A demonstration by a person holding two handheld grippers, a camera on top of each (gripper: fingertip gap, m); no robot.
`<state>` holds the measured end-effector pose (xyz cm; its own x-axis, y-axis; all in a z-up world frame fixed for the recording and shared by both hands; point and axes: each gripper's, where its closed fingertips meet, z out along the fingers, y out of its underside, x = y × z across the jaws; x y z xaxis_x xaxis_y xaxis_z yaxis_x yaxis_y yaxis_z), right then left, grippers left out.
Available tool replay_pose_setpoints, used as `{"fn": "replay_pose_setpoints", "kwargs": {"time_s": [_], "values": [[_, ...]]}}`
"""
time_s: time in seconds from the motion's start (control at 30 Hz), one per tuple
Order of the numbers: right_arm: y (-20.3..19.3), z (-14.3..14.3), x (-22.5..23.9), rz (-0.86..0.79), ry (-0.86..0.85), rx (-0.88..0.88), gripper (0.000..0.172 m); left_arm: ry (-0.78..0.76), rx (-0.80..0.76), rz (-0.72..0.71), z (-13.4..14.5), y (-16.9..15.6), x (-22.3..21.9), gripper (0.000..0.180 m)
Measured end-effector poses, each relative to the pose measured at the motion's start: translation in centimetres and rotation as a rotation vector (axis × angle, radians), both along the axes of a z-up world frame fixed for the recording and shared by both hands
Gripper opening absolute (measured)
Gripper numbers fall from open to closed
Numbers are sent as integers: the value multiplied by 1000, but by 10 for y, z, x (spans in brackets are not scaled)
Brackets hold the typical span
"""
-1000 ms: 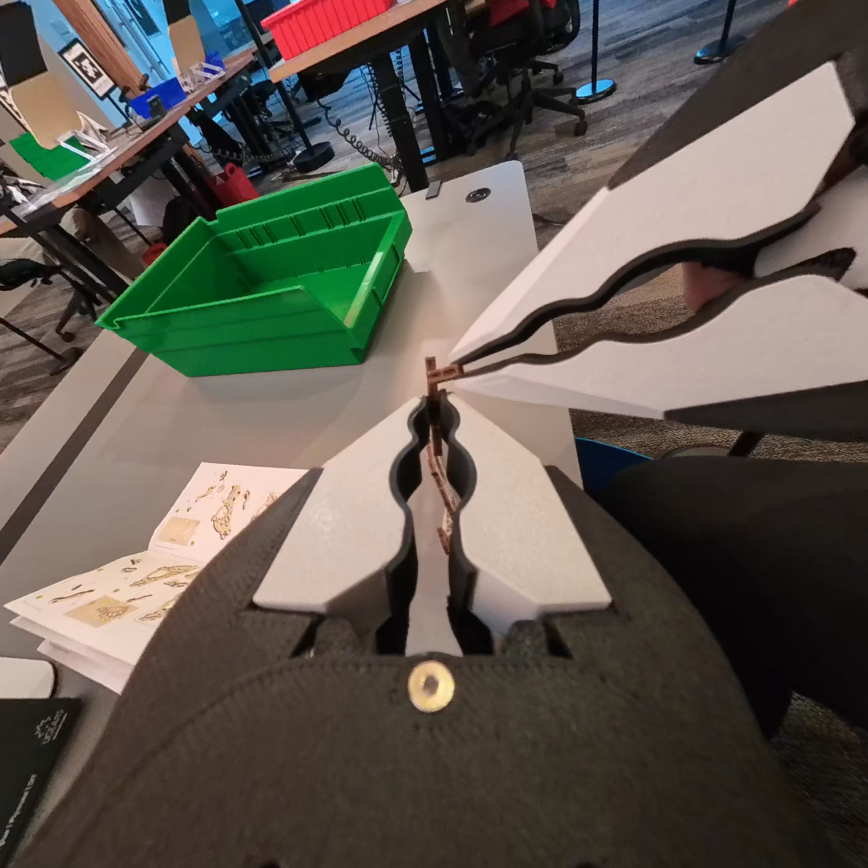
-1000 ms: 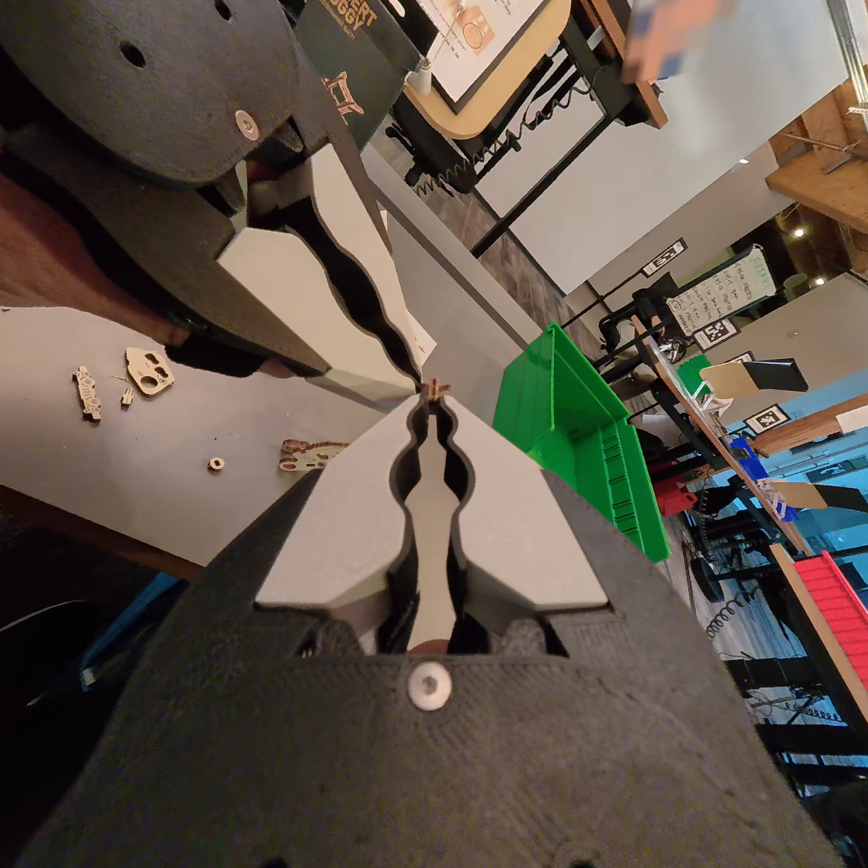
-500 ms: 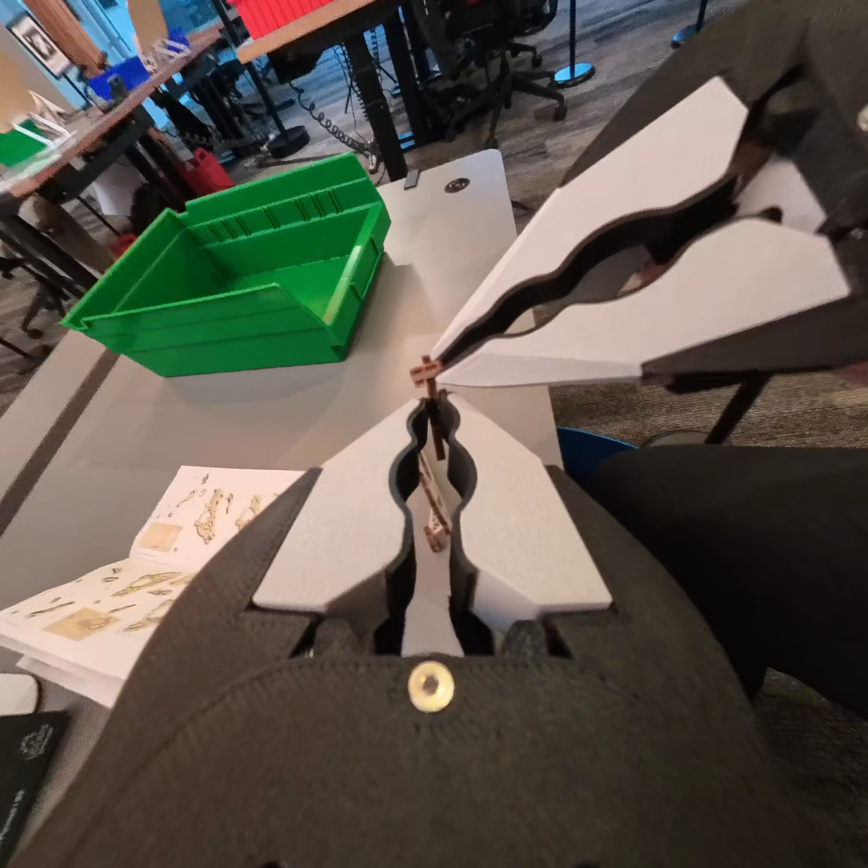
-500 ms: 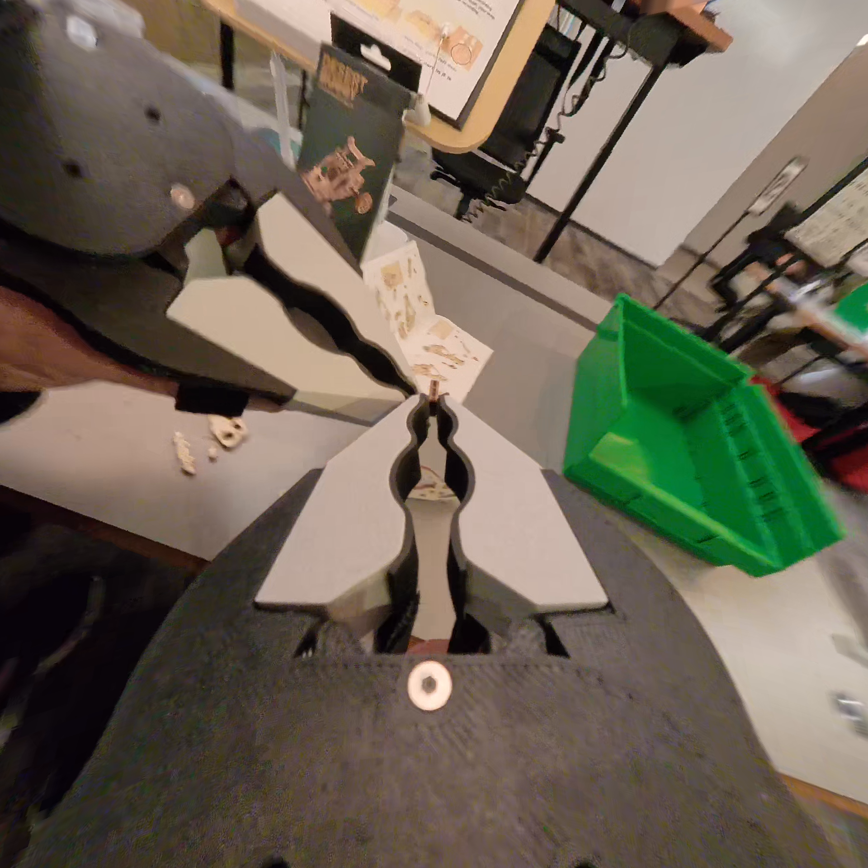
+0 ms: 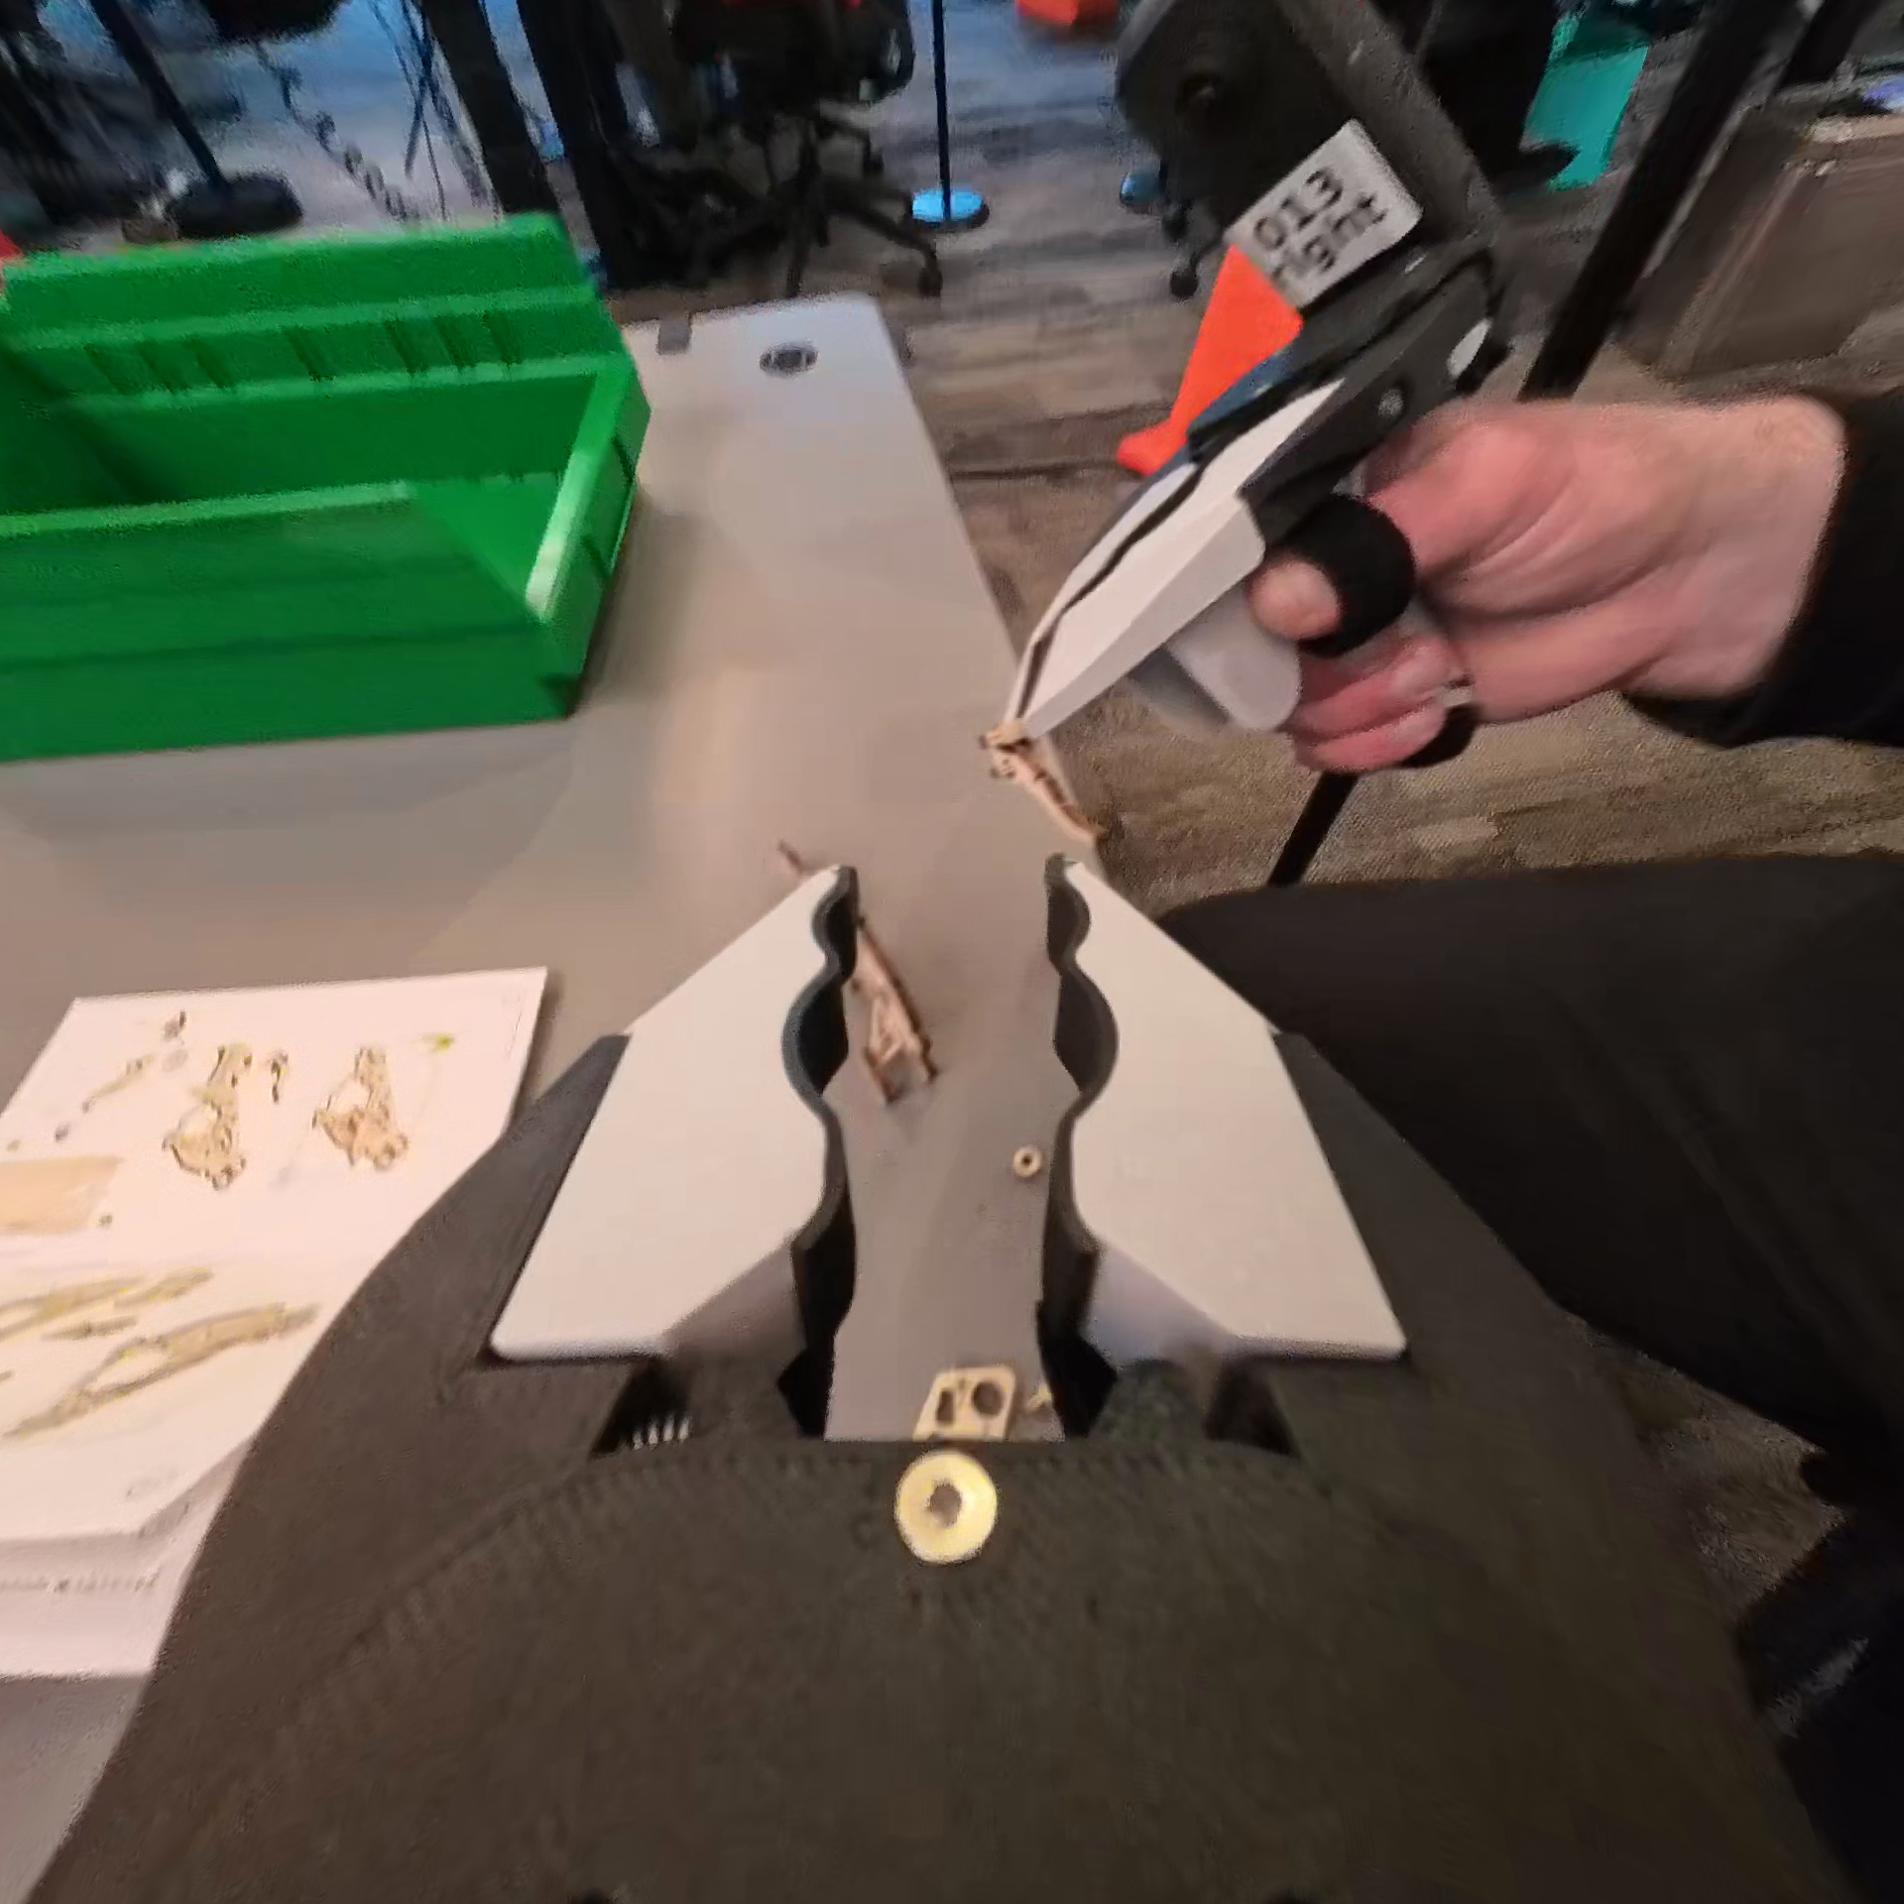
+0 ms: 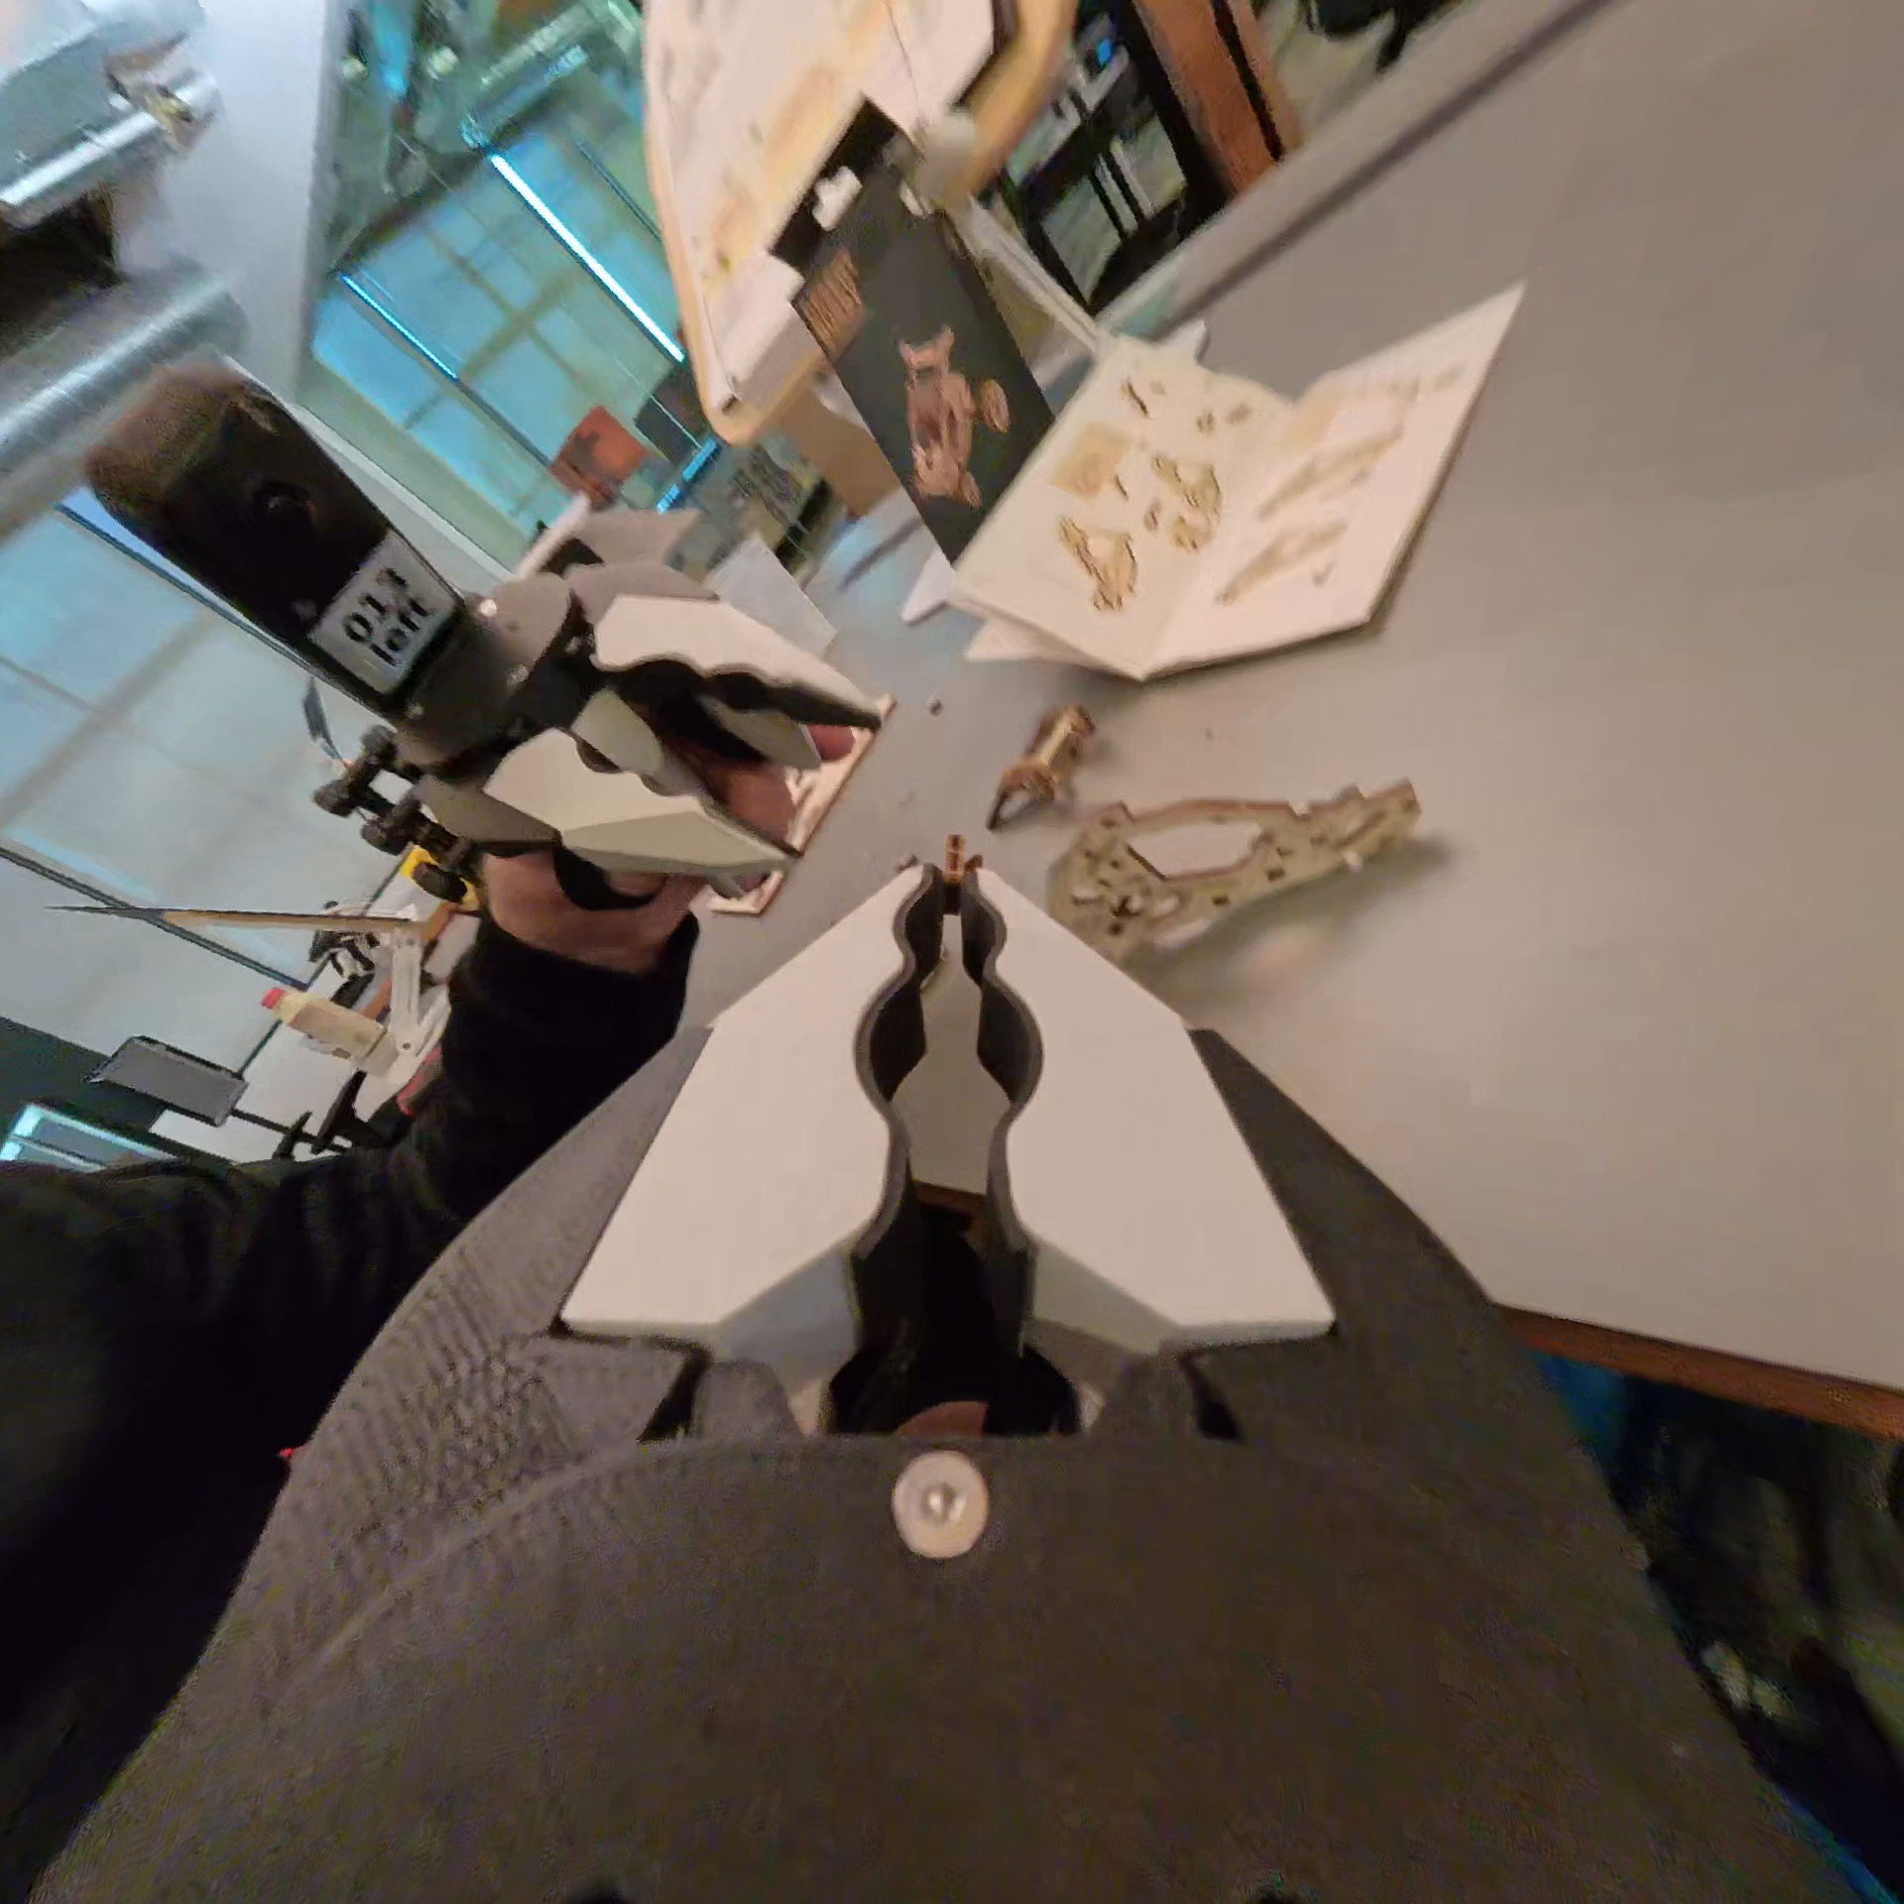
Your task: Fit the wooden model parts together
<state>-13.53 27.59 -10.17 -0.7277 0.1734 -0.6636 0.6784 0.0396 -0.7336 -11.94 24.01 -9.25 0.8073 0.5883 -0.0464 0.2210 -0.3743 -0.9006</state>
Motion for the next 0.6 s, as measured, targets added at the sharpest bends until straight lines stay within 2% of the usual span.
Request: {"fn": "replay_pose_setpoints", "kwargs": {"time_s": [0.17,0.33,0.47,0.6], "values": [[-8,-36,0,37,-138,58,1,-78,-67,8,-37,-10,-9,39],[-18,-46,-5,52,-222,47,1,-114,-129,-18,-62,-1,-12,43],[-25,-51,-10,57,-253,59,1,-124,-148,-20,-69,2,-13,44],[-30,-55,-14,57,-288,53,0,-134,-99,-44,-65,6,-12,48]]}}
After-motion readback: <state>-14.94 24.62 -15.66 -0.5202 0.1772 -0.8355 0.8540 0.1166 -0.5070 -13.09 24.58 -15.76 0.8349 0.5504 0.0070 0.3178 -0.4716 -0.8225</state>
